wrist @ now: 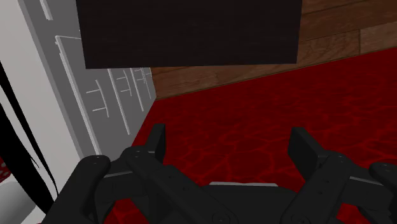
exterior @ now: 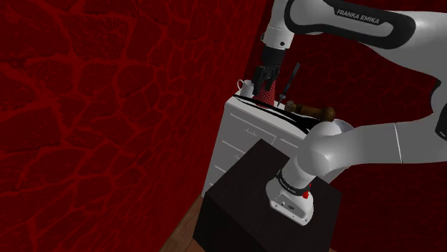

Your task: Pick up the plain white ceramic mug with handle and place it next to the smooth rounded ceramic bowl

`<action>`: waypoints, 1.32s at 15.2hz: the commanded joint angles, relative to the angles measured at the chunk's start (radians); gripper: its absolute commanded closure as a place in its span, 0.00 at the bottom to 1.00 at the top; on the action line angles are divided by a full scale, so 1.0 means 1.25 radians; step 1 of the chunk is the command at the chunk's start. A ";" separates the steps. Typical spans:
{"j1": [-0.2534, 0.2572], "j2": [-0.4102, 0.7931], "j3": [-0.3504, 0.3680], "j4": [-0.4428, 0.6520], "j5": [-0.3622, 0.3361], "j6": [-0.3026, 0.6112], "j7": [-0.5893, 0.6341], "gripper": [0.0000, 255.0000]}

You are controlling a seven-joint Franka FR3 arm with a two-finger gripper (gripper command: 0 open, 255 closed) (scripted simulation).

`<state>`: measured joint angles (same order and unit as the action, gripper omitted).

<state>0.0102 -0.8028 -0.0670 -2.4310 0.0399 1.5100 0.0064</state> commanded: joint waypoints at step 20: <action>-0.085 0.434 -0.236 0.184 -0.087 0.260 -0.215 0.00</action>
<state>-0.0938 -0.2949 -0.3496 -2.2209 -0.0738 1.8196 -0.2500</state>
